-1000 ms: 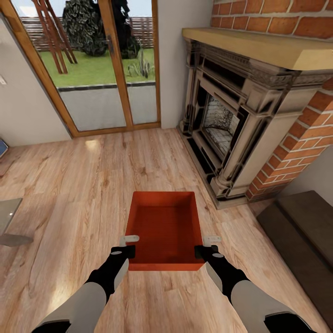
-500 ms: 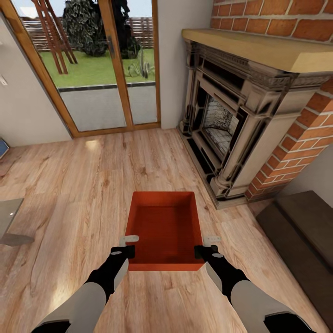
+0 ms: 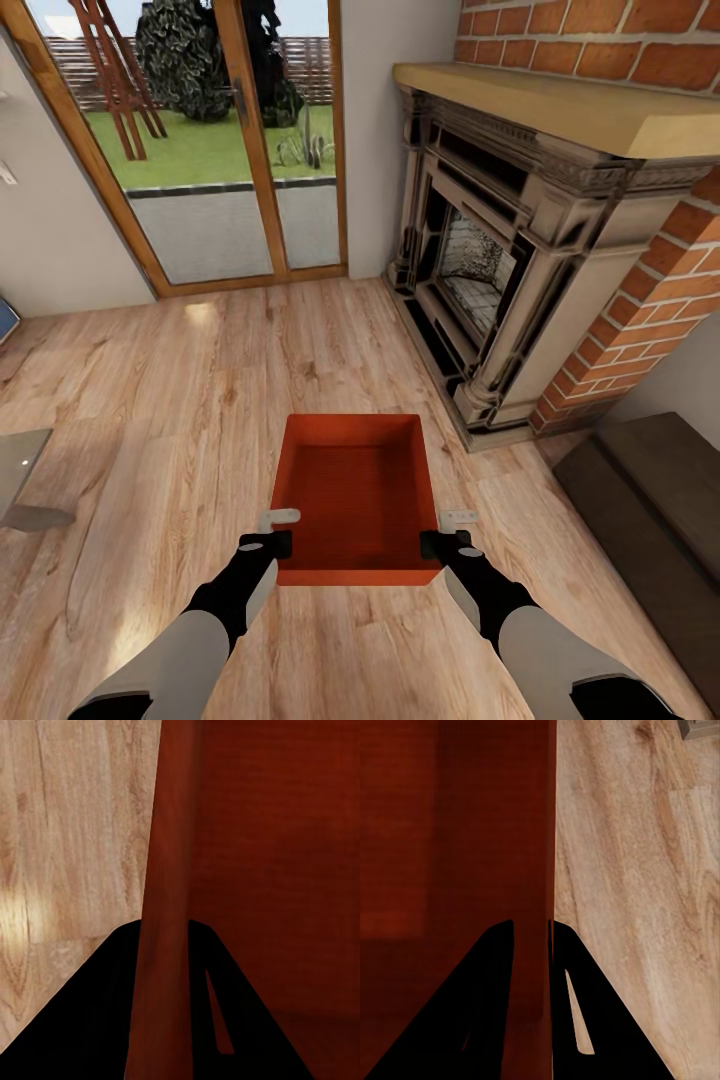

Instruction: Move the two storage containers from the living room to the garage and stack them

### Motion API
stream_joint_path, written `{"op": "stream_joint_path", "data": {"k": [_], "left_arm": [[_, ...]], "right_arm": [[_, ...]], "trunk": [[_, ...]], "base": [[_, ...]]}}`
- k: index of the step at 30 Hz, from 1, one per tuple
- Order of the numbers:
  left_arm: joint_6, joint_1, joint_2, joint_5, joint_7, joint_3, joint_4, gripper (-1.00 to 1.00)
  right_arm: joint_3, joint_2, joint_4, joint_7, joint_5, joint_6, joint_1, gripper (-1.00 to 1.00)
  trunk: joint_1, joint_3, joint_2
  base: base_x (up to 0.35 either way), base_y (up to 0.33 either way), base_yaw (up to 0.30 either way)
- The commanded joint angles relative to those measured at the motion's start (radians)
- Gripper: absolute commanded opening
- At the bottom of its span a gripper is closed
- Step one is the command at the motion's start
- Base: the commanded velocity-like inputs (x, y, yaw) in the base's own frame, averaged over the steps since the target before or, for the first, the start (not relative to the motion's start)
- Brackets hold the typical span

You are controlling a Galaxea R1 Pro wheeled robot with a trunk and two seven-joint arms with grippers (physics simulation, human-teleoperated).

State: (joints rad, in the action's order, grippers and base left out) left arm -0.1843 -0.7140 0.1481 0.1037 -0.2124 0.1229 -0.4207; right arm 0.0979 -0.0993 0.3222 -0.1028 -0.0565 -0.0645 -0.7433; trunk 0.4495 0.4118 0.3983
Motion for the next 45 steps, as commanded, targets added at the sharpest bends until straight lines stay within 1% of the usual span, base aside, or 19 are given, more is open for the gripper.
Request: {"op": "stream_joint_path", "data": {"k": [1, 15, 45], "left_arm": [[-0.006, -0.001, 0.008, 0.011, 0.001, 0.012, -0.03, -1.0], [-0.005, -0.001, 0.008, 0.011, 0.001, 0.012, -0.03, -1.0], [-0.003, -0.001, 0.008, 0.011, -0.001, 0.012, -0.032, -1.0]], "right_arm": [[0.022, 0.0, -0.002, 0.0, -0.025, -0.006, 0.001, -1.0], [0.02, -0.001, -0.002, -0.001, -0.026, -0.007, 0.001, -1.0], [0.02, -0.002, -0.002, -0.001, -0.026, -0.01, 0.001, -1.0]], "trunk": [[0.0, 0.002, 0.002], [0.0, 0.0, 0.002], [0.0, -0.046, 0.002]], "base": [[0.0, 0.0, 0.0], [0.0, 0.0, 0.0], [0.0, 0.0, 0.0]]}}
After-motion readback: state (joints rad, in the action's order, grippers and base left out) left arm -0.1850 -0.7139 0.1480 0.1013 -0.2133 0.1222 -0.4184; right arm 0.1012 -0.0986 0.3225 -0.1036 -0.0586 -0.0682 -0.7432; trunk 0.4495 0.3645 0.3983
